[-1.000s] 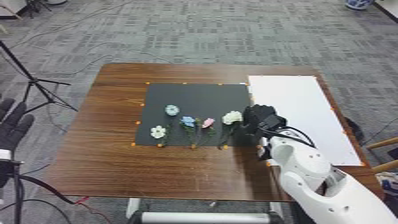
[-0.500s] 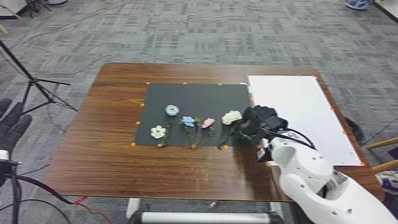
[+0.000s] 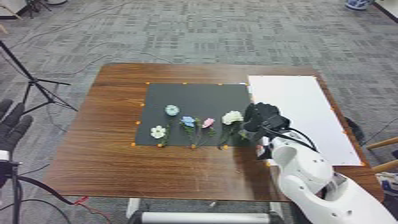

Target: Arrange flowers

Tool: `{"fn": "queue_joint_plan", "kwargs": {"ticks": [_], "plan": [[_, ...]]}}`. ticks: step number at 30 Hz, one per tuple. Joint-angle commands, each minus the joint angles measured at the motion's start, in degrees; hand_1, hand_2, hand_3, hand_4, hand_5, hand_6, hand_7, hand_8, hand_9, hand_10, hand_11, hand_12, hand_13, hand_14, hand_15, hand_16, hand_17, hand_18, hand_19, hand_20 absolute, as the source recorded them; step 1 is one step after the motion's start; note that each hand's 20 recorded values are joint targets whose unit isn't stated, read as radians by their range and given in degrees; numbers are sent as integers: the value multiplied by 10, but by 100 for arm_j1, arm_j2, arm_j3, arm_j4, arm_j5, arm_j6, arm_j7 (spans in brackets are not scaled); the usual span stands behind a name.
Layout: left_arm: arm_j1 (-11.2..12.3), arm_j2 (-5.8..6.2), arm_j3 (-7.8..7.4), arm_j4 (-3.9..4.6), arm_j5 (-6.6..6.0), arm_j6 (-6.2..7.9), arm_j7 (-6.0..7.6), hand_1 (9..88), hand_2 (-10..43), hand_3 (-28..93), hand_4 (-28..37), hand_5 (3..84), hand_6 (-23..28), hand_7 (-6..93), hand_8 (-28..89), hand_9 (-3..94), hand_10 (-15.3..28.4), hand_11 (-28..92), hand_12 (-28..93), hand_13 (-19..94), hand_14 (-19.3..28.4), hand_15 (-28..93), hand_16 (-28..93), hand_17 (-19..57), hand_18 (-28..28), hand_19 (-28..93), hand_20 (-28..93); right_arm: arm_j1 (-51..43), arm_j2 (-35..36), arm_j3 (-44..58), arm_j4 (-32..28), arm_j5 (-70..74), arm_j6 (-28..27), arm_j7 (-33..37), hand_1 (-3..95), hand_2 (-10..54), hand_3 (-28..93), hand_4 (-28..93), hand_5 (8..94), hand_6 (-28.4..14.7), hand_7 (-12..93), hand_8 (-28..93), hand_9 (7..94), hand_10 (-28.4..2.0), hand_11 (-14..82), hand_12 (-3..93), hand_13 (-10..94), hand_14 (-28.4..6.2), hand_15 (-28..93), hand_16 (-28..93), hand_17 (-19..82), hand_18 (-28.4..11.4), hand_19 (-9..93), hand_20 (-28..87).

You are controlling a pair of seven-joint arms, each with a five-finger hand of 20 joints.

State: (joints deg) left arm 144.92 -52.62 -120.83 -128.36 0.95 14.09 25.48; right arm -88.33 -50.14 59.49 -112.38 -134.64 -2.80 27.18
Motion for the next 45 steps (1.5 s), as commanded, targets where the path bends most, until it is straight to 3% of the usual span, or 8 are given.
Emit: {"fn": "queue_joint_plan", "kwargs": {"ticks": [1,8,14,18,21,31,39,45], "plan": [[99,-64,-3,-54,-31,-12,53,231,183,696,-283,337,75,79,-67,270,130,98,130,186,128,194,-15,-52,96,172,92,-168,68,60,-228,24,307,54,420,-8,740,-256,690,-31,156,-20,792,-128,302,233,738,-95,690,329,333,-248,813,330],[153,-92,-30,-75,-35,-27,60,231,184,695,-283,338,75,77,-66,270,130,98,129,186,128,193,-15,-52,97,172,93,-390,2,394,-512,556,-356,-46,365,127,727,-255,726,-29,223,-28,812,-137,278,222,749,-102,690,317,339,-252,824,331],[100,-84,-32,-35,-23,-126,78,229,183,697,-283,338,75,77,-66,271,130,98,129,186,128,193,-16,-52,97,173,92,-609,-256,567,-188,937,2031,105,303,150,744,-247,608,-57,152,-103,680,-172,173,168,665,-125,583,257,313,-248,776,282],[144,-125,-118,-50,14,-88,44,222,188,689,-283,337,74,76,-66,273,128,95,126,189,120,179,-20,-52,97,171,92,-706,-540,872,124,1501,3203,-762,267,141,757,-256,572,-66,140,-103,632,-188,159,153,609,-154,512,192,278,-231,700,224],[119,-102,-124,-34,22,-92,17,216,193,685,-283,337,73,75,-67,274,126,93,124,188,118,175,-20,-52,97,170,92,-950,-753,1351,179,2712,3377,-2007,220,140,769,-271,534,-59,149,-108,587,-183,142,142,518,-163,446,145,245,-208,625,176],[23,-57,-181,42,246,-146,-109,199,210,648,-283,348,62,50,-73,304,103,67,93,188,81,117,-39,-46,84,158,89,-1346,-1678,2818,422,7168,451,-3817,112,121,787,-282,412,-42,87,-103,428,-158,50,96,280,-148,231,64,136,-169,353,125],[36,-108,-394,71,482,-221,-271,195,210,643,-283,341,58,41,-72,295,100,55,84,176,68,94,-45,-41,74,144,85,-1536,-1954,3128,394,8058,-223,-4104,64,101,791,-283,389,-31,73,-98,394,-139,37,88,262,-144,171,68,109,-175,309,146],[95,-154,-417,49,488,-315,-256,192,207,646,-283,334,57,37,-69,287,98,48,83,170,67,86,-46,-37,67,133,84,-1708,-2024,3273,273,8122,-202,-4070,62,99,790,-282,390,-30,73,-95,390,-136,37,88,264,-144,152,83,106,-177,306,145]]}}
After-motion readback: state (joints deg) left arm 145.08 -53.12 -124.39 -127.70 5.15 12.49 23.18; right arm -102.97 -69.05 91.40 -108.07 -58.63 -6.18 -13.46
